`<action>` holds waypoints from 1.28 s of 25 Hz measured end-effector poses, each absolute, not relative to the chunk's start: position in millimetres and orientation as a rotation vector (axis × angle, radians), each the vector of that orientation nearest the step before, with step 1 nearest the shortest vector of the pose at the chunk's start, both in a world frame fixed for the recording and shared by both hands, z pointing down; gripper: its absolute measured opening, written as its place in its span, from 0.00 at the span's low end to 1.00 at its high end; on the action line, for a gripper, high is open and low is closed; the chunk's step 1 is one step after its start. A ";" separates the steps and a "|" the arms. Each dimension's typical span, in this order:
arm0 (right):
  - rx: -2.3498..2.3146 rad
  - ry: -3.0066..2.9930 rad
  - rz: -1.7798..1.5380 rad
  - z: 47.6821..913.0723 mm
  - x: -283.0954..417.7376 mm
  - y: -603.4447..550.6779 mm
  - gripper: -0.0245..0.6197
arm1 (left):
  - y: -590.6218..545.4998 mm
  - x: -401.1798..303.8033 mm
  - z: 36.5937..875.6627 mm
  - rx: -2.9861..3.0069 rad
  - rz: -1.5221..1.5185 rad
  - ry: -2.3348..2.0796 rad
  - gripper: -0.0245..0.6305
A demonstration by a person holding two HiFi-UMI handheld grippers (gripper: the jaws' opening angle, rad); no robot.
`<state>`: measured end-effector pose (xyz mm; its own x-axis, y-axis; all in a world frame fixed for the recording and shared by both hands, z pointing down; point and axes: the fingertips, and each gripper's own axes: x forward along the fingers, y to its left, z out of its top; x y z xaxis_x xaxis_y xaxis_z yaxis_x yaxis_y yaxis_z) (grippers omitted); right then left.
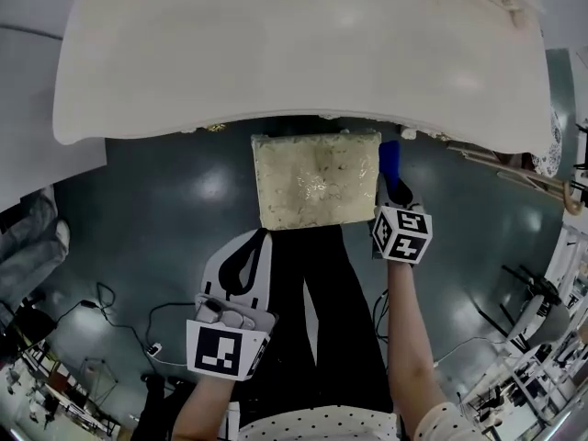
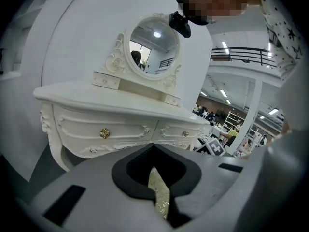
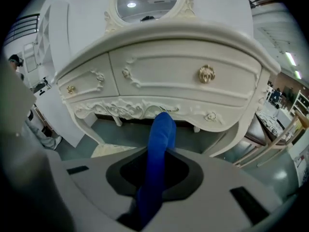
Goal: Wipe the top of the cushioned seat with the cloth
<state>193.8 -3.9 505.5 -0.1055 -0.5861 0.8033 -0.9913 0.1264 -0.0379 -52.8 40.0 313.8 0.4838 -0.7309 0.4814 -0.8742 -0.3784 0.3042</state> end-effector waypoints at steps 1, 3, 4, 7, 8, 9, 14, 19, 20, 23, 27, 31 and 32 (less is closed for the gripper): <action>1.532 -1.756 0.816 517.6 198.8 -6.6 0.14 | 39.9 -52.4 317.4 2.198 0.359 -1.328 0.03; 1.533 -1.731 0.820 539.4 207.5 -11.9 0.14 | 38.4 -49.0 323.2 2.175 0.351 -1.327 0.03; 1.531 -1.722 0.819 549.1 210.4 -14.5 0.14 | 38.0 -45.8 326.7 2.164 0.349 -1.316 0.03; 1.516 -1.699 0.816 574.5 214.2 -19.2 0.14 | 40.4 -35.9 339.9 2.133 0.365 -1.255 0.03; 1.509 -1.689 0.817 582.0 215.3 -19.5 0.14 | 42.1 -33.0 344.3 2.115 0.376 -1.229 0.03; 1.503 -1.678 0.823 589.0 216.9 -19.6 0.14 | 43.4 -30.4 347.6 2.100 0.391 -1.197 0.03; 1.500 -1.652 0.844 607.1 221.4 -25.2 0.14 | 20.0 -31.3 345.6 2.247 0.518 -1.051 0.03; 1.494 -1.635 0.838 616.8 222.6 -25.1 0.14 | -0.5 -23.0 376.4 2.160 0.336 -1.127 0.03; 1.495 -1.630 0.842 619.6 222.7 -24.9 0.14 | 2.7 -16.5 386.2 2.155 0.324 -1.126 0.03; 1.501 -1.618 0.851 627.5 223.4 -26.6 0.14 | 17.0 2.2 415.5 2.162 0.346 -1.094 0.03; 1.491 -1.605 0.855 636.2 223.5 -24.7 0.14 | 36.6 5.5 441.4 2.113 0.392 -1.109 0.03; 1.485 -1.596 0.859 643.3 219.0 -26.3 0.14 | 44.0 0.8 448.5 2.078 0.405 -1.133 0.03; 1.496 -1.594 0.859 643.3 218.3 -26.5 0.14 | 47.2 1.1 448.8 2.075 0.415 -1.125 0.03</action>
<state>218.3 -26.5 643.3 -0.0117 -0.4747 0.8800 -0.9961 0.0820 0.0310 1.1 47.2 448.8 0.5656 -0.5878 0.5785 -0.8227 -0.3530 0.4457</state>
